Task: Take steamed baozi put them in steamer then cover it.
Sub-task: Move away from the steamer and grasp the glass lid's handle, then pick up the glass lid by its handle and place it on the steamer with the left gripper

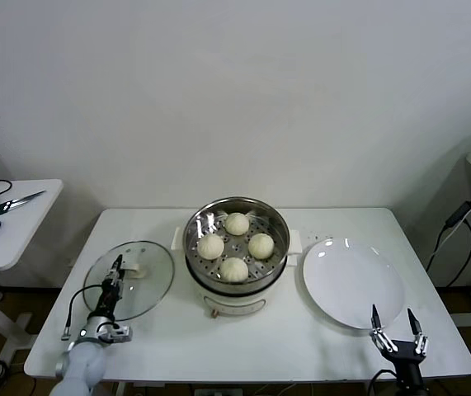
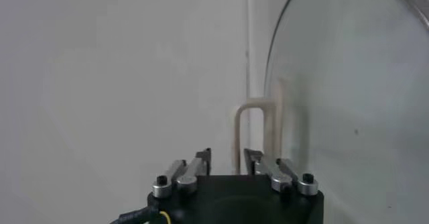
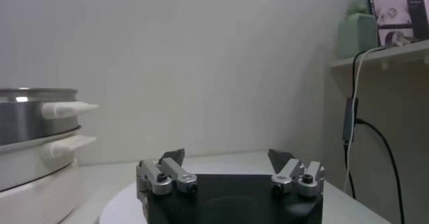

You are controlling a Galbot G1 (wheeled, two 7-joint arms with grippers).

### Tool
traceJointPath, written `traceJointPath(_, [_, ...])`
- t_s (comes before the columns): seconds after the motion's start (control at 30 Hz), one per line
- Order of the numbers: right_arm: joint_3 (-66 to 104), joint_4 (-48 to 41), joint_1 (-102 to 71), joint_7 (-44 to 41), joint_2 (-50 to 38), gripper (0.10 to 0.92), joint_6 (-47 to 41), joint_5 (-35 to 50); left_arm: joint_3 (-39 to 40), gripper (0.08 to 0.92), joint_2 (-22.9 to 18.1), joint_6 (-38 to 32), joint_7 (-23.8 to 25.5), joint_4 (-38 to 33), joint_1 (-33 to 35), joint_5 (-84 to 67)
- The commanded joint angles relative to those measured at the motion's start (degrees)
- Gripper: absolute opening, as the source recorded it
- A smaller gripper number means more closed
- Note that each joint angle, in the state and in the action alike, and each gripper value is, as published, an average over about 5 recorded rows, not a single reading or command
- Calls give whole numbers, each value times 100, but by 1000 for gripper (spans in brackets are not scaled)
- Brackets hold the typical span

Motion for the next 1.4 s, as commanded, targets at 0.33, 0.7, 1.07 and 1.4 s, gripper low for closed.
traceJointPath(0.33, [-6, 21, 10, 99, 31, 823, -41, -101, -25, 143, -59, 120, -4, 17, -25, -171])
traceJointPath(0.7, [50, 44, 65, 477, 50, 823, -264, -384, 26, 138, 704, 871, 1229, -2596, 635, -2298])
traceJointPath(1.07, [54, -116, 266, 696, 57, 823, -332, -620, 73, 138, 1984, 2696, 2621, -4840, 996, -2905])
traceJointPath(1.4, [-49, -221, 450, 671, -44, 823, -337, -662, 2573, 138, 1257, 4485, 3907, -5589, -338, -1284])
